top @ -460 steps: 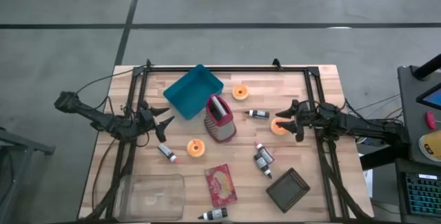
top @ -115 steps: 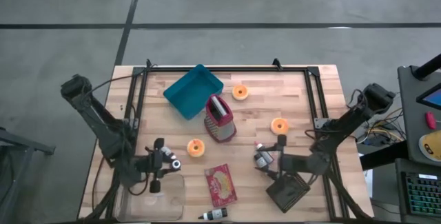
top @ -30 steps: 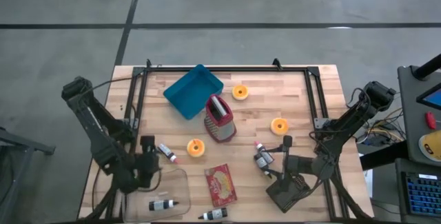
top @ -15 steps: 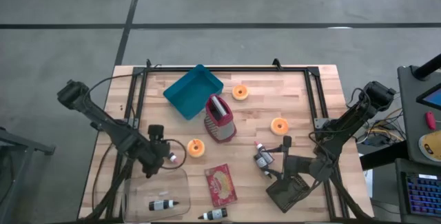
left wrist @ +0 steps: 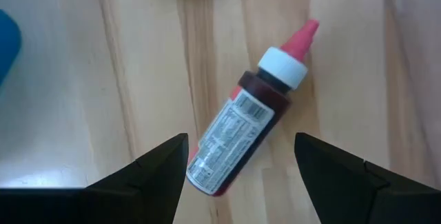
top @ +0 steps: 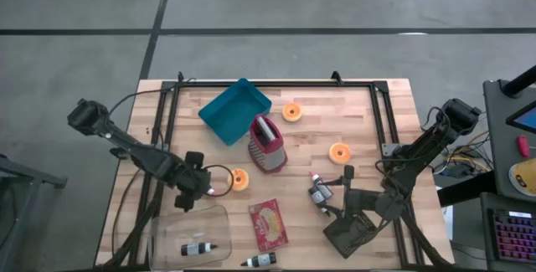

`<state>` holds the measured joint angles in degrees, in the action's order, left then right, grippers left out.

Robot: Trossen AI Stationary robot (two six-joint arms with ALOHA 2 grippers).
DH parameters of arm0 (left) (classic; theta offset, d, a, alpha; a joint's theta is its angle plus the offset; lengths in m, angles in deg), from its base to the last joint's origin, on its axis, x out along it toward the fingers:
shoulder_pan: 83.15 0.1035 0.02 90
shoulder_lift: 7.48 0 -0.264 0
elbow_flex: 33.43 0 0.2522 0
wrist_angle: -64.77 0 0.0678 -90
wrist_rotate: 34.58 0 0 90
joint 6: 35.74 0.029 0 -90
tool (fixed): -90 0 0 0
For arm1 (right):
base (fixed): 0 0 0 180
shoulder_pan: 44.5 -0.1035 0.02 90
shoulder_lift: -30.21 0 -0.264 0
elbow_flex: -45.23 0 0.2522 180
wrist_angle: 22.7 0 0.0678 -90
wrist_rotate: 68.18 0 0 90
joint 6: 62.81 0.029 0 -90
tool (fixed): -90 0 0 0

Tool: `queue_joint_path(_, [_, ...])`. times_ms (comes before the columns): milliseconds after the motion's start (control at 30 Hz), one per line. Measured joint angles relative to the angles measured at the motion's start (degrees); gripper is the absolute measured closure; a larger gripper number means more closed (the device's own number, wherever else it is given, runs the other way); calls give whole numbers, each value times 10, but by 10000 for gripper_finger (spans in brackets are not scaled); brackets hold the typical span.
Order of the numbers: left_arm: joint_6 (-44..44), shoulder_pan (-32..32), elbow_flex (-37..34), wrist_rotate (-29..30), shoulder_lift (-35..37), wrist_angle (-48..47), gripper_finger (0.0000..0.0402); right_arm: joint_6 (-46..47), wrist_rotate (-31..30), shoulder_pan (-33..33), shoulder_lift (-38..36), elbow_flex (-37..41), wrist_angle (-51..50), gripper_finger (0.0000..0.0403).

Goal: Pick & Place Food Item
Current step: Put the left pink food coloring into the transparent bin

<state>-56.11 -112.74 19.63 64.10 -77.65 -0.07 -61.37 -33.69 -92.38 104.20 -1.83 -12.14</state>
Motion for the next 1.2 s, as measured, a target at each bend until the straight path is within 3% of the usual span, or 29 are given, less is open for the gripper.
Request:
queue_joint_path(300, [18,26,-31,-48,0,21,132,-1,0,0,0,0,0,133])
queue_joint_path(533, [37,38,-31,-49,-3,42,132,-1,0,0,0,0,-1,133])
queue_joint_path(967, [54,64,-31,-107,-116,61,133,-3,0,0,-1,0,-1,133])
queue_joint_path(1200, [54,64,-26,-109,-122,60,176,-3,0,0,-1,0,-1,133])
